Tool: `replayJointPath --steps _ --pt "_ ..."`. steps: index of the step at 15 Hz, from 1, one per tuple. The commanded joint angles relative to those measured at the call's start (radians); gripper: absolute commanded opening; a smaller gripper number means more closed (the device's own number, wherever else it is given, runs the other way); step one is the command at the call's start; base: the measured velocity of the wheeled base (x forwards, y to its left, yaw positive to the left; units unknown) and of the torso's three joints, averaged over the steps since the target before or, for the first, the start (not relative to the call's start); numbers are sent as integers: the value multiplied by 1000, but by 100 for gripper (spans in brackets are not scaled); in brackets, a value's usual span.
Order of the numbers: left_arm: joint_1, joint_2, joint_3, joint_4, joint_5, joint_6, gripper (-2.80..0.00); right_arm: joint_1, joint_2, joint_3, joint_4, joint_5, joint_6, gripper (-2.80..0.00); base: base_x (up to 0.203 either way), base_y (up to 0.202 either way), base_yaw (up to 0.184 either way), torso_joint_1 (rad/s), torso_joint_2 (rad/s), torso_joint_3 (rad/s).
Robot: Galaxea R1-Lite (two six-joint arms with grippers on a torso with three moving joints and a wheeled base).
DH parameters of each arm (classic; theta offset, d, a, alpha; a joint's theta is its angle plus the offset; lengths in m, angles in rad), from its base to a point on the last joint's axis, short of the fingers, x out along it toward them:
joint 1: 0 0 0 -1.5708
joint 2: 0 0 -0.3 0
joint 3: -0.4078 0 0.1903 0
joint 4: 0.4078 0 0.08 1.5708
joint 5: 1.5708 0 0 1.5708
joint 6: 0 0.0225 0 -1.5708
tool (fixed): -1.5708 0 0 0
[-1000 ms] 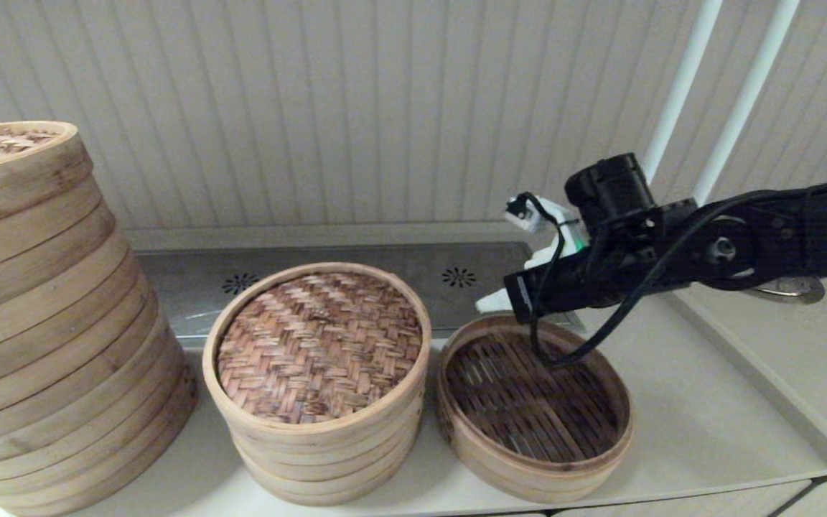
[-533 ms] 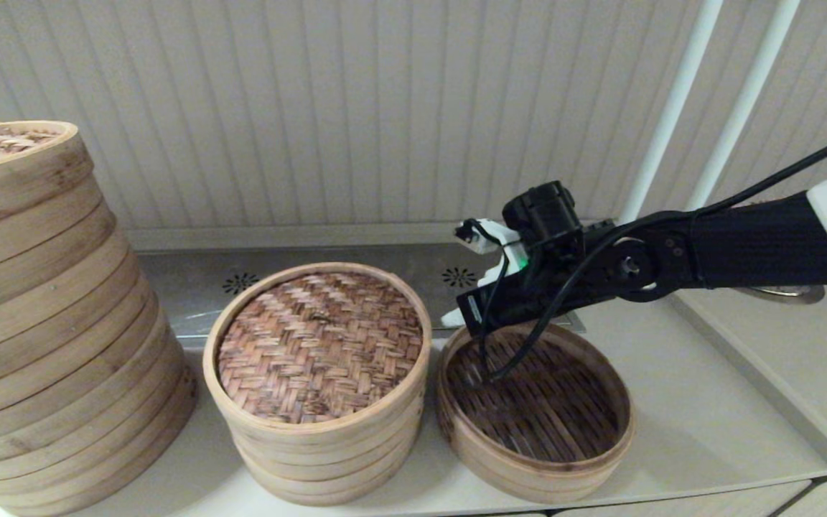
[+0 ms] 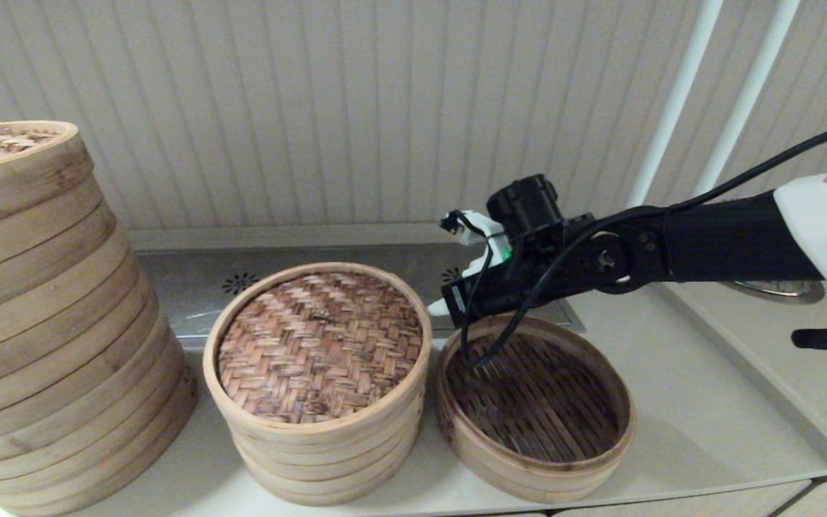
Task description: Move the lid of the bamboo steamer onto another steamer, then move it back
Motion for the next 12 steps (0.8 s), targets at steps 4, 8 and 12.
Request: replayJointPath --steps 4,8,12 --pt "0 2 0 1 1 0 -280 2 36 -61 3 2 1 -280 0 0 0 0 0 0" --pt "0 2 0 1 1 1 -280 2 48 -112 4 2 14 -280 0 0 0 0 0 0" --pt "0 2 0 1 1 1 -280 10 46 -126 4 2 21 -280 0 0 0 0 0 0"
